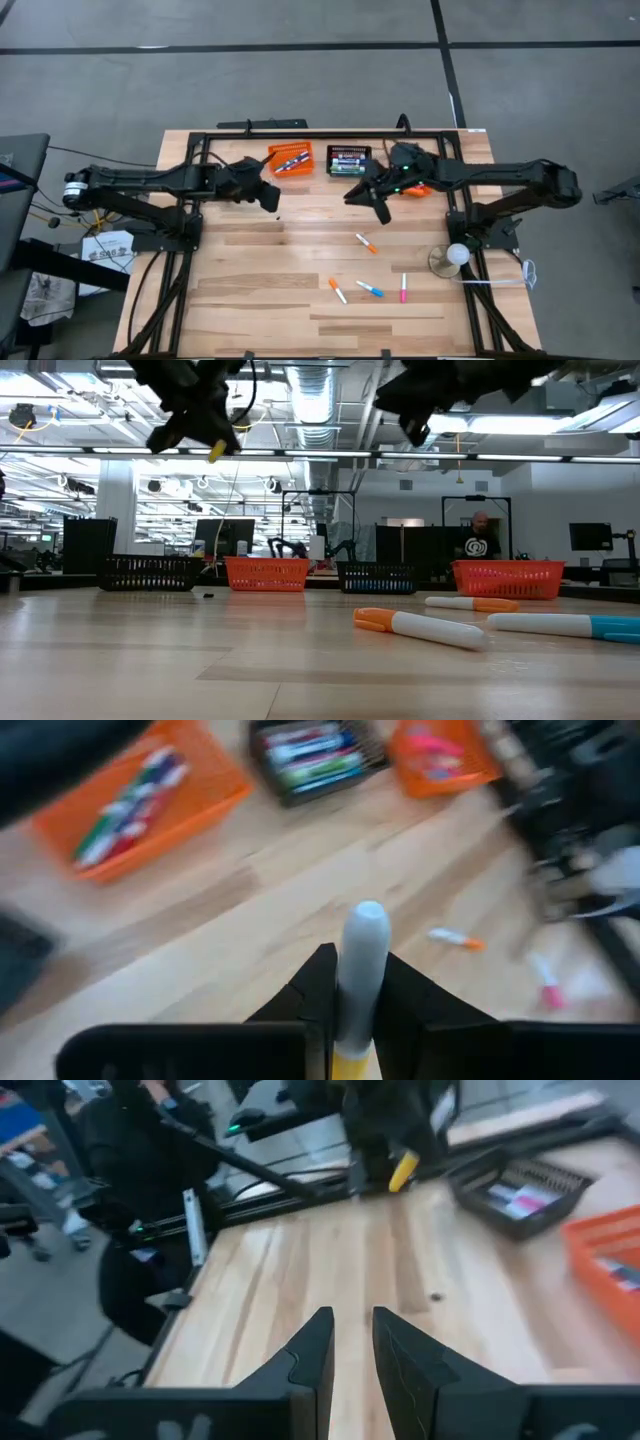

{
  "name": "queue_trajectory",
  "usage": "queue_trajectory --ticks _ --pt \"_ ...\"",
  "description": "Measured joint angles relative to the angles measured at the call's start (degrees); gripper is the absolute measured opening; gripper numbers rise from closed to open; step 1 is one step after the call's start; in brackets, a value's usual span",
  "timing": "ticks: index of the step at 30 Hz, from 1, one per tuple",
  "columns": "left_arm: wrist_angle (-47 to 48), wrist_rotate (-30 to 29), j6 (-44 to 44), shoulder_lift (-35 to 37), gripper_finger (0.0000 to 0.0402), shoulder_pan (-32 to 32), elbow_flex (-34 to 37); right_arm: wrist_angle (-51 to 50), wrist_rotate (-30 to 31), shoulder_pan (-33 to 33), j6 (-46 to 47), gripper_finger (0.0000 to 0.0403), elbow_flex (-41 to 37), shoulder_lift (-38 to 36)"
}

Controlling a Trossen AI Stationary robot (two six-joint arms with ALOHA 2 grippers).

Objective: Pick & Place Markers
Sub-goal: Put the white yellow marker into the left black bin

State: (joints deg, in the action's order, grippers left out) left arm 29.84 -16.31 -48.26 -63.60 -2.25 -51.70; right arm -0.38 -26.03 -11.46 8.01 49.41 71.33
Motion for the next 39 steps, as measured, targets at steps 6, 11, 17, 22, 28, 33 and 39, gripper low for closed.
queue_trajectory --ticks 6,11,17,22,28,33,39 --pt "5.5 2.23 2.79 -0.61 0.0037 -4.83 0.02 -5.81 5.84 0.17 -3.45 0.0063 -0.85 -8.76" --pt "6.23 4.47 7.32 -0.69 0.0037 -10.64 0.02 -4.96 11.55 0.09 -1.33 0.0063 -6.57 -16.33" --pt "10.0 6.5 14.55 -0.8 0.0037 -18.38 0.02 1.95 16.76 0.11 4.64 0.0063 -16.24 -26.04" --pt "12.11 7.68 22.4 -2.27 0.0037 -23.53 0.02 8.86 20.23 0.11 7.39 0.0063 -22.98 -33.16" --pt "15.59 10.54 29.29 -8.57 0.0037 -28.35 0.02 7.61 20.47 0.11 7.03 0.0063 -26.15 -38.18" --pt "18.23 10.85 32.98 -15.05 0.0037 -31.34 0.02 6.15 20.54 0.06 6.6 0.0063 -27.41 -39.45" --pt "18.84 9.57 40.22 -18.21 0.0037 -33.83 0.02 5.06 20.53 -0.05 9.75 0.0063 -27.41 -39.43"
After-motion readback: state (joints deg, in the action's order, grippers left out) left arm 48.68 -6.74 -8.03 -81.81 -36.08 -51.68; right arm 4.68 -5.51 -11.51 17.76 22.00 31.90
